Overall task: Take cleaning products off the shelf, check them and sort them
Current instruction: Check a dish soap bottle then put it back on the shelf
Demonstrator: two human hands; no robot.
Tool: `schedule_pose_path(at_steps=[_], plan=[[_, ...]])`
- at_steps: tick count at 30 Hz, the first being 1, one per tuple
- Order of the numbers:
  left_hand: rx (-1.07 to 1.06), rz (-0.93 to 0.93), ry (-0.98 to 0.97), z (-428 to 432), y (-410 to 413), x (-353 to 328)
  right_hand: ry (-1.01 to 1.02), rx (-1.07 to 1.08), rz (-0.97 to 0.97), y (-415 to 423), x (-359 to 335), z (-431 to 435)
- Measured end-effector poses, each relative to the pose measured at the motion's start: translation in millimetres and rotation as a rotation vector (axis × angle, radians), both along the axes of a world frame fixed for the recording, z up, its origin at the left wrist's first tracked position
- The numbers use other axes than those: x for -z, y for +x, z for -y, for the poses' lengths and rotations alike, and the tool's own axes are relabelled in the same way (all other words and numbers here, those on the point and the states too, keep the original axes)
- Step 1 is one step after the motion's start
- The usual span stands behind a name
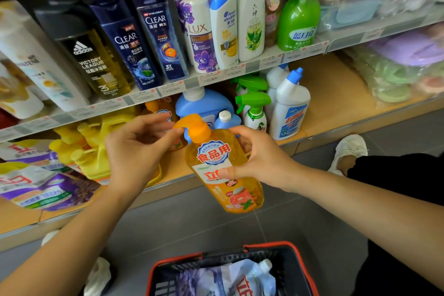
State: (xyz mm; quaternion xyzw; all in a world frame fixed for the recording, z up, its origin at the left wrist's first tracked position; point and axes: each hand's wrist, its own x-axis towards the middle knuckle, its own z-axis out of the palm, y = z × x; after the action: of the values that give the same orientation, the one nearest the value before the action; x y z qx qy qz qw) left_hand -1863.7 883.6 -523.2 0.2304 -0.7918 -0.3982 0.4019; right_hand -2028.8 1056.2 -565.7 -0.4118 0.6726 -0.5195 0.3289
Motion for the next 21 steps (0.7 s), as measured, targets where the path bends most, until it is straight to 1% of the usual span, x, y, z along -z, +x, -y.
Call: schedule_pose_path(at_steps=[3, 4, 6, 9, 11, 13, 15, 18, 19, 21], plan=[[0.029, 0.037, -0.378, 5.3, 6.8, -1.8, 0.019, -0.037, 0.036, 2.6, 3.3, -0.4], [0.059, 0.03, -0.469, 7.6, 8.9, -1.4, 0.024, -0.049, 0.053, 3.2, 4.1, -0.5], [0.113, 0.013, -0.572, 12.5, 11.2, -0.5, 0.034, -0.073, 0.096, 3.8, 4.3, -0.6], [0.153, 0.005, -0.587, 17.8, 11.8, 0.3, 0.044, -0.084, 0.172, 3.8, 2.6, 0.5], [0.157, 0.038, -0.512, 18.2, 11.8, 0.8, 0.039, -0.082, 0.216, 3.6, 1.2, 1.2], [0.17, 0.108, -0.34, 17.3, 12.0, 1.7, 0.022, -0.067, 0.264, 3.0, -1.0, 1.7], [0.213, 0.198, -0.101, 13.7, 12.5, 4.6, -0.007, -0.039, 0.313, 2.2, -3.5, 2.0], [0.373, 0.303, 0.317, 7.5, 12.9, 11.6, -0.063, 0.016, 0.357, 1.6, -6.3, 1.6], [0.444, 0.361, 0.392, 6.7, 13.3, 16.0, -0.08, 0.034, 0.374, 2.2, -6.9, 1.0], [0.602, 0.522, 0.405, 4.5, 15.2, 27.3, -0.113, 0.067, 0.429, 3.7, -8.8, -0.6]])
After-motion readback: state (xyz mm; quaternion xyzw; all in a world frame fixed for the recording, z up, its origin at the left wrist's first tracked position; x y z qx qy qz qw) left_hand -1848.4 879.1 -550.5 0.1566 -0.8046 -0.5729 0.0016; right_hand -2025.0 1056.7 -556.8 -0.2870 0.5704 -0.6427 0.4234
